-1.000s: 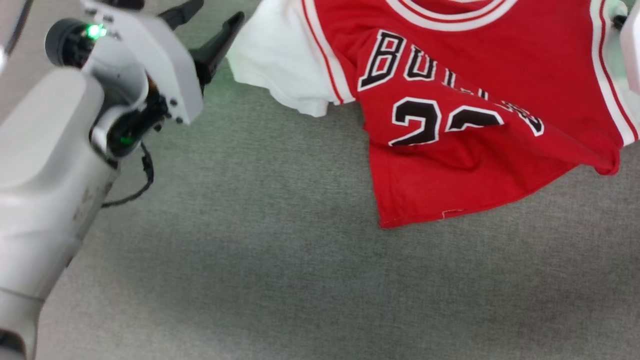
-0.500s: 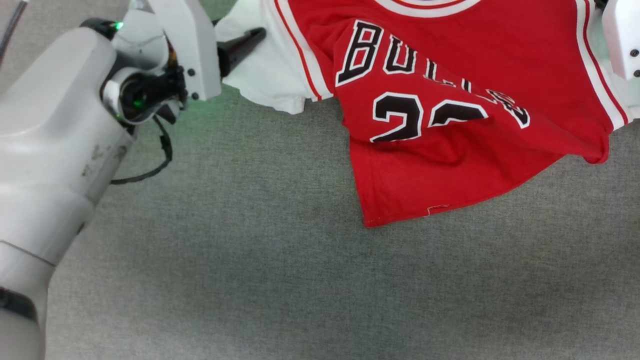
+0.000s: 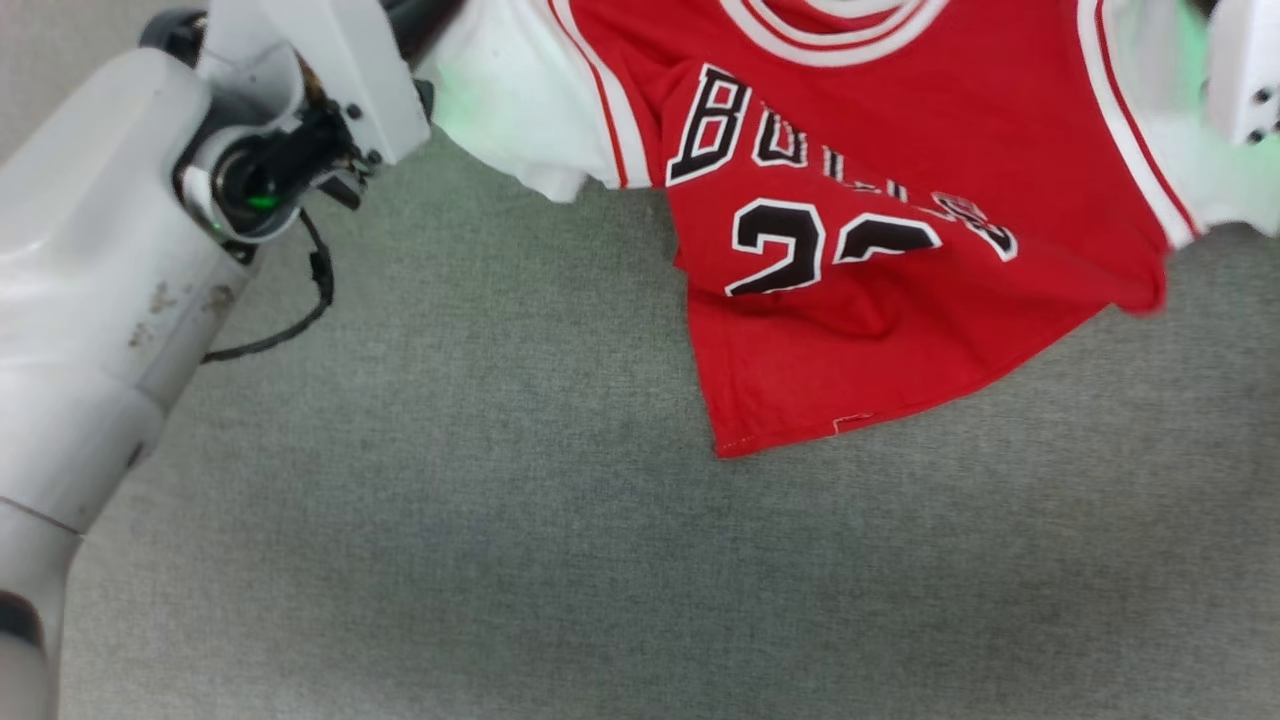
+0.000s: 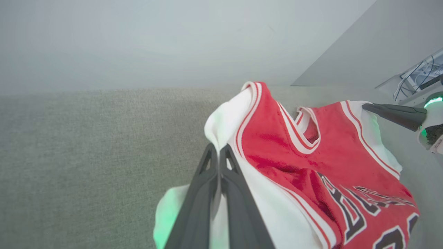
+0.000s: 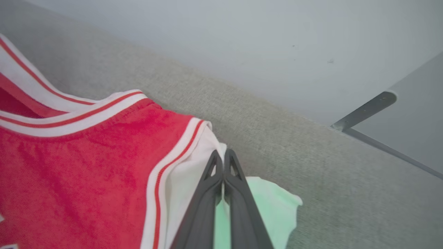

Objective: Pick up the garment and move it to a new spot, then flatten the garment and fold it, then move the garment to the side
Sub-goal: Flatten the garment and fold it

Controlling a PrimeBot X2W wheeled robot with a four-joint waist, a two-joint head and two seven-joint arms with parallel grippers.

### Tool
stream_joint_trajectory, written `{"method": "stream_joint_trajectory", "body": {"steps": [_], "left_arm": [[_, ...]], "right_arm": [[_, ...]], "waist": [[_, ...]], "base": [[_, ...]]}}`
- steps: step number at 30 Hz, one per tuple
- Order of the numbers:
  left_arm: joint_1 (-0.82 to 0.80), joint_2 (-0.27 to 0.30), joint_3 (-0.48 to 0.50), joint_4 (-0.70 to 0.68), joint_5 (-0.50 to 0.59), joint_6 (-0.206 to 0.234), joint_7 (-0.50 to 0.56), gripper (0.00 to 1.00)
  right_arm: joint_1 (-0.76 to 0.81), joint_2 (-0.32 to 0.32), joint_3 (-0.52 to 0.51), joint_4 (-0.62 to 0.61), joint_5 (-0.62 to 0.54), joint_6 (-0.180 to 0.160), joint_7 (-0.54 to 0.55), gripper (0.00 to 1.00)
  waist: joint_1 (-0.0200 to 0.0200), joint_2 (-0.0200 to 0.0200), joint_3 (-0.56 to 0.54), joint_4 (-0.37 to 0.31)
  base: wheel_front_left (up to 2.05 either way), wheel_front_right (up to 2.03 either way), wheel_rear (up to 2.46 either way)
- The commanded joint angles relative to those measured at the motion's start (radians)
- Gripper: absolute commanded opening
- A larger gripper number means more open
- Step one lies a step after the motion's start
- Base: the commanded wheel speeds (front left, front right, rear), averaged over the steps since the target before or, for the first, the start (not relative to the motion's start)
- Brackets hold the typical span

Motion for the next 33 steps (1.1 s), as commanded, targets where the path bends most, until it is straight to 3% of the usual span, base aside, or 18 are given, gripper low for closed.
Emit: {"method": "stream_joint_trajectory", "body": {"steps": [1, 7, 12, 19, 27, 33], "left_arm": [[0.010, 0.011, 0.007, -0.009, -0.010, -0.003, -0.027, 0.00], [-0.049, 0.021, 0.032, 0.002, -0.024, -0.003, -0.138, 0.00], [-0.161, -0.004, 0.075, 0.098, -0.038, -0.003, -0.196, 0.00], [-0.383, -0.039, 0.143, 0.258, -0.005, -0.001, -0.355, 0.00], [-0.485, -0.052, 0.165, 0.248, -0.014, -0.001, -0.433, 0.00], [-0.341, -0.026, 0.132, 0.119, -0.091, -0.001, -0.361, 0.00]], "right_arm": [[-0.009, -0.009, -0.018, 0.014, 0.013, -0.001, -0.030, 0.00], [-0.101, 0.004, -0.079, 0.106, -0.011, -0.001, -0.167, 0.00], [-0.244, 0.063, -0.184, 0.267, -0.041, -0.001, -0.329, 0.00], [-0.466, 0.145, -0.300, 0.433, -0.062, -0.001, -0.525, 0.00], [-0.597, 0.172, -0.370, 0.461, -0.099, -0.001, -0.571, 0.00], [-0.470, 0.188, -0.382, 0.425, -0.063, -0.001, -0.569, 0.00]], "waist": [[0.0000, 0.0000, -0.036, -0.013], [0.0000, 0.0000, -0.036, -0.028], [0.0000, 0.0000, -0.006, -0.037], [0.0000, 0.0000, 0.015, -0.049], [0.0000, 0.0000, 0.000, -0.055], [0.0000, 0.0000, -0.020, -0.056]], "base": [[0.00, 0.00, 0.00], [0.00, 0.00, 0.00], [0.00, 0.00, 0.00], [0.00, 0.00, 0.00], [0.00, 0.00, 0.00], [0.00, 0.00, 0.00]]}}
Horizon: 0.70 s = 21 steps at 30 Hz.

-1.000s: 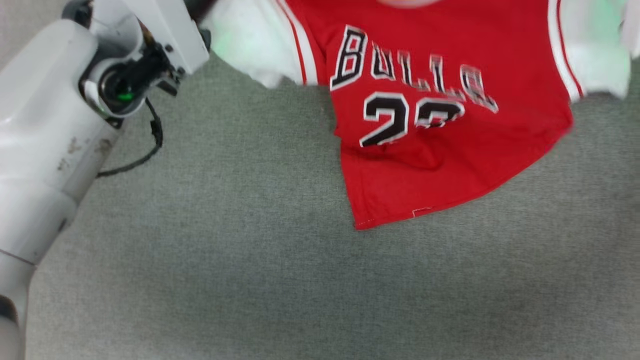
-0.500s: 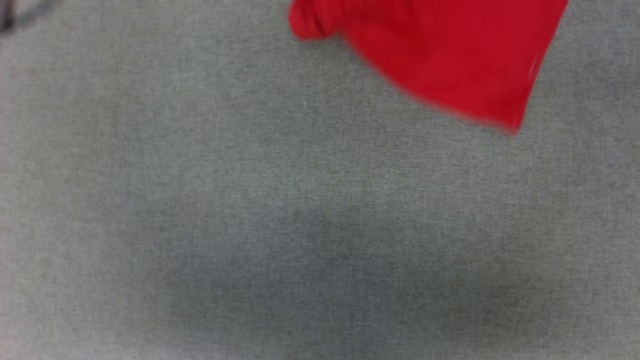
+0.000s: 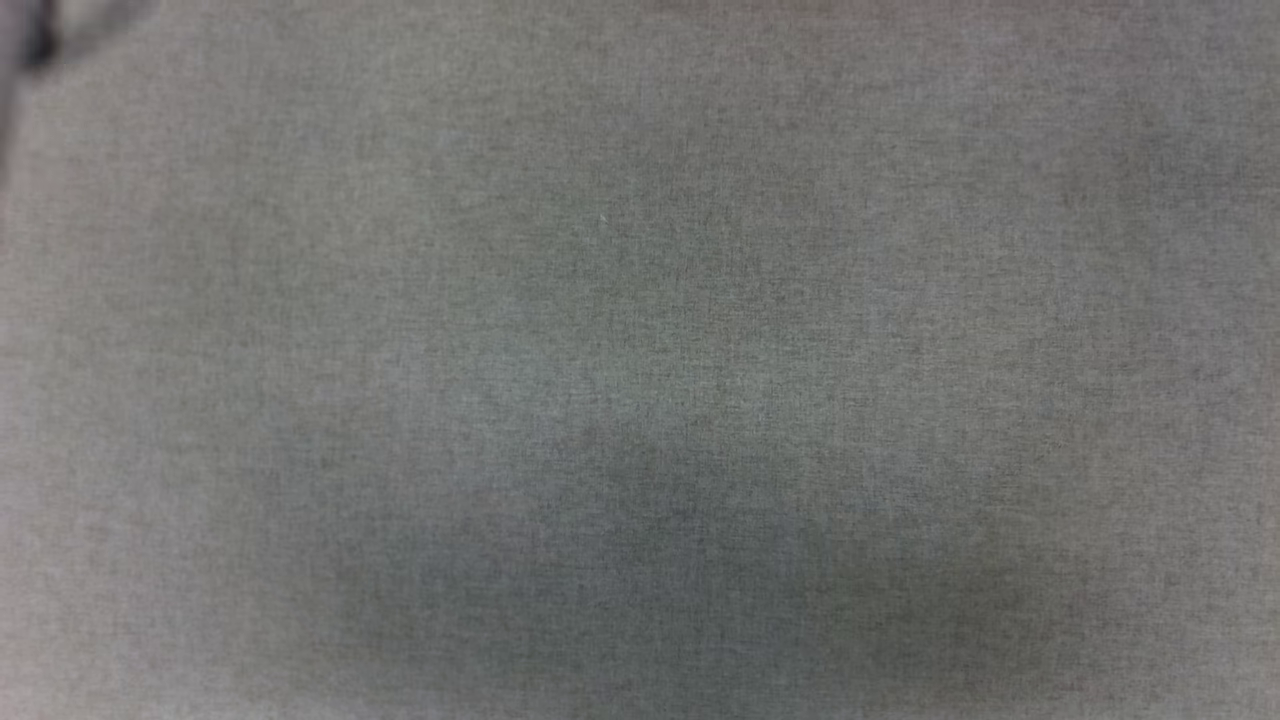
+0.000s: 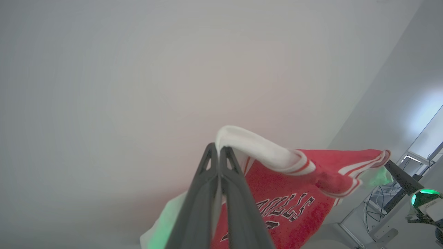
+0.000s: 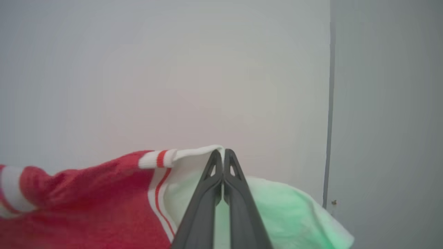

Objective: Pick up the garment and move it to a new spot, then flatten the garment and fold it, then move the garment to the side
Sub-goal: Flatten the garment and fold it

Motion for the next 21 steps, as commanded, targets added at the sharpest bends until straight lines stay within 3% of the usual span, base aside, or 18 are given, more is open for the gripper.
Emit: {"method": "stream_joint_trajectory", "body": {"steps": [1, 7, 15, 21], "left_arm": [[0.030, 0.015, -0.004, -0.019, -0.010, 0.001, 0.002, 0.00], [0.296, 0.097, -0.012, -0.234, -0.089, 0.001, -0.044, 0.00], [0.688, 0.246, -0.079, -0.532, -0.105, 0.001, -0.096, 0.00], [0.931, 0.275, -0.044, -0.607, -0.086, 0.001, -0.123, 0.00]], "right_arm": [[0.026, -0.009, 0.003, -0.013, 0.010, -0.001, 0.004, 0.00], [0.256, -0.079, 0.046, -0.185, 0.085, -0.001, 0.057, 0.00], [0.657, -0.221, 0.090, -0.507, 0.214, -0.001, 0.131, 0.00], [0.930, -0.316, 0.057, -0.702, 0.265, -0.001, 0.175, 0.00]], "waist": [[0.0000, 0.0000, -0.005, 0.000], [0.0000, 0.0000, -0.041, 0.002], [0.0000, 0.0000, -0.124, -0.002], [0.0000, 0.0000, -0.181, -0.003]], "base": [[0.00, 0.00, 0.00], [0.00, 0.00, 0.00], [0.00, 0.00, 0.00], [0.00, 0.00, 0.00]]}}
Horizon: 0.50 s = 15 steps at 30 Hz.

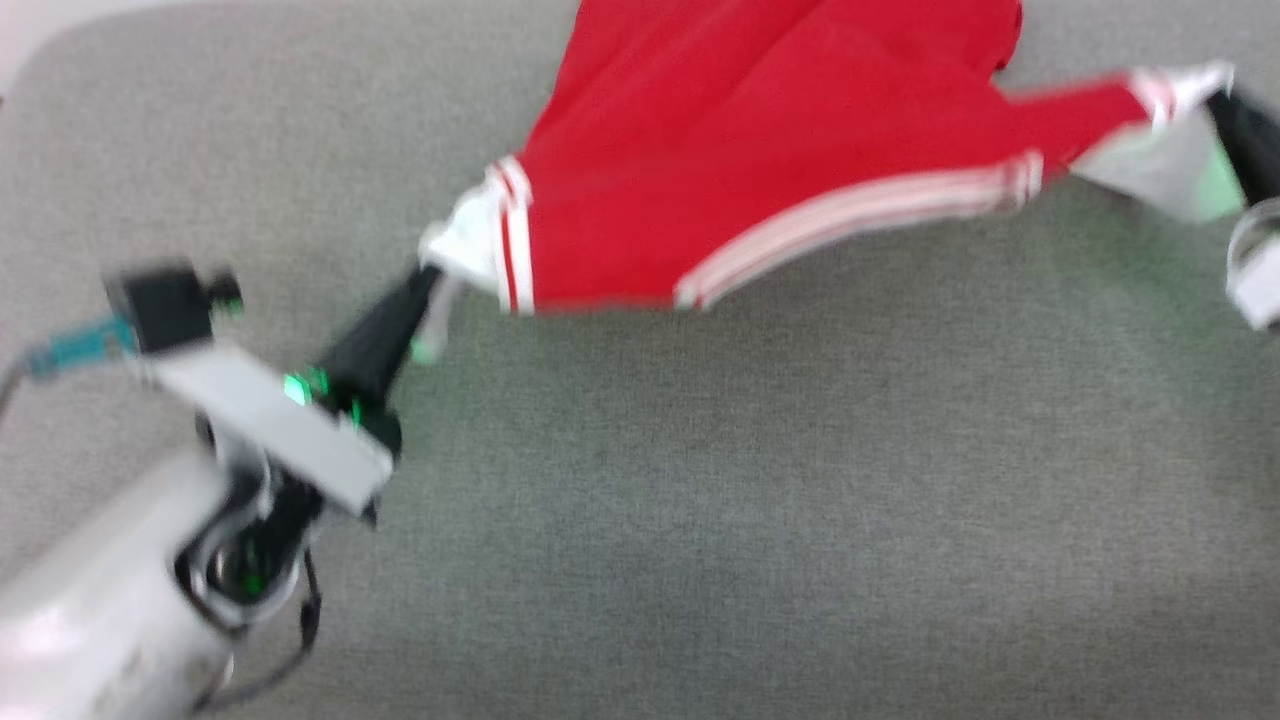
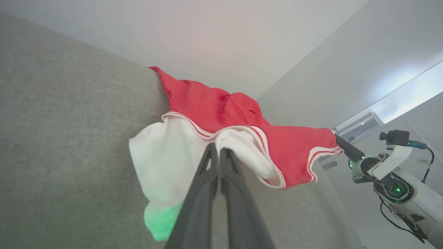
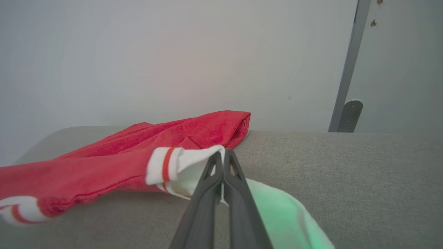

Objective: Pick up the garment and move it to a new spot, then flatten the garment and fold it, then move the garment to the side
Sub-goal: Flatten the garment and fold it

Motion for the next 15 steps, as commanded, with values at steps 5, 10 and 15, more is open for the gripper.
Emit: {"method": "stream_joint_trajectory", "body": {"steps": [5, 10, 15], "left_arm": [[0.218, -0.002, 0.122, -0.055, 0.056, 0.001, -0.006, 0.00], [0.419, -0.007, 0.220, -0.146, 0.120, 0.011, -0.006, 0.00], [0.579, 0.009, 0.267, -0.259, 0.175, 0.056, -0.007, 0.00]], "right_arm": [[0.185, -0.051, -0.068, -0.116, 0.002, -0.001, 0.042, 0.00], [0.371, -0.083, -0.165, -0.226, -0.015, -0.002, 0.100, 0.00], [0.571, -0.083, -0.307, -0.351, -0.051, -0.002, 0.166, 0.00]], "waist": [[0.0000, 0.0000, -0.063, -0.009], [0.0000, 0.0000, -0.095, -0.014], [0.0000, 0.0000, -0.111, -0.020]], "base": [[0.00, 0.00, 0.00], [0.00, 0.00, 0.00], [0.00, 0.00, 0.00]]}}
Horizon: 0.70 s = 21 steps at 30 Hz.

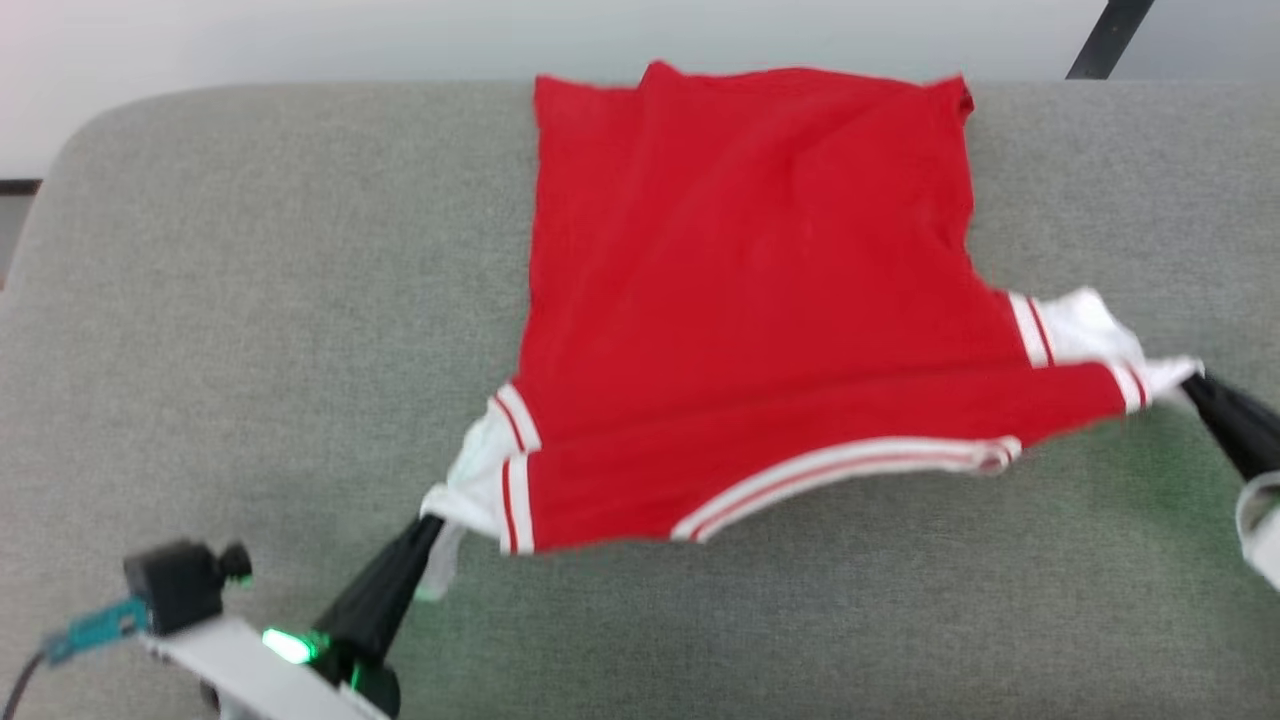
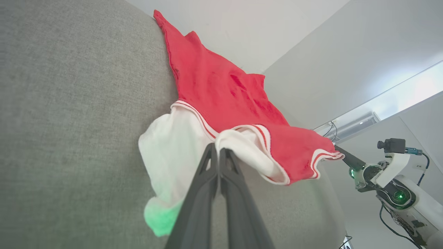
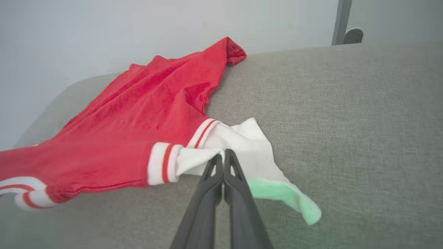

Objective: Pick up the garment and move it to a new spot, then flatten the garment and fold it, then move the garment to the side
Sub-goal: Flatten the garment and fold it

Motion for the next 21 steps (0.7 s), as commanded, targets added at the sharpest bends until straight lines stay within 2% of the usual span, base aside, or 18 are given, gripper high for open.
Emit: {"method": "stream_joint_trajectory", "body": {"steps": [1, 5, 8, 13, 16, 19, 21], "left_arm": [[0.031, 0.011, 0.016, -0.023, 0.011, 0.013, -0.006, 0.00], [0.119, 0.043, 0.044, -0.111, 0.037, 0.043, -0.006, 0.00], [0.172, 0.072, 0.068, -0.170, 0.051, 0.067, -0.006, 0.00], [0.230, 0.094, 0.096, -0.229, 0.049, 0.086, -0.005, 0.00], [0.221, 0.092, 0.078, -0.201, 0.070, 0.095, 0.011, 0.00], [0.203, 0.081, 0.055, -0.164, 0.093, 0.100, 0.027, 0.00], [0.182, 0.054, 0.032, -0.128, 0.102, 0.092, 0.044, 0.00]], "right_arm": [[0.049, 0.002, -0.045, -0.027, -0.021, -0.001, 0.017, 0.00], [0.204, 0.043, -0.196, -0.153, -0.091, -0.001, 0.098, 0.00], [0.318, 0.102, -0.321, -0.270, -0.156, -0.001, 0.183, 0.00], [0.465, 0.252, -0.493, -0.476, -0.255, -0.001, 0.367, 0.00], [0.498, 0.325, -0.518, -0.547, -0.305, -0.001, 0.470, 0.00], [0.496, 0.363, -0.504, -0.553, -0.324, -0.001, 0.525, 0.00], [0.484, 0.371, -0.492, -0.539, -0.359, -0.001, 0.559, 0.00]], "waist": [[0.0000, 0.0000, -0.004, -0.004], [0.0000, 0.0000, 0.000, -0.007], [0.0000, 0.0000, 0.006, -0.007], [0.0000, 0.0000, 0.011, -0.004], [0.0000, 0.0000, 0.015, -0.006], [0.0000, 0.0000, 0.018, -0.009], [0.0000, 0.0000, 0.021, -0.007]], "base": [[0.00, 0.00, 0.00], [0.00, 0.00, 0.00], [0.00, 0.00, 0.00], [0.00, 0.00, 0.00], [0.00, 0.00, 0.00], [0.00, 0.00, 0.00], [0.00, 0.00, 0.00]]}}
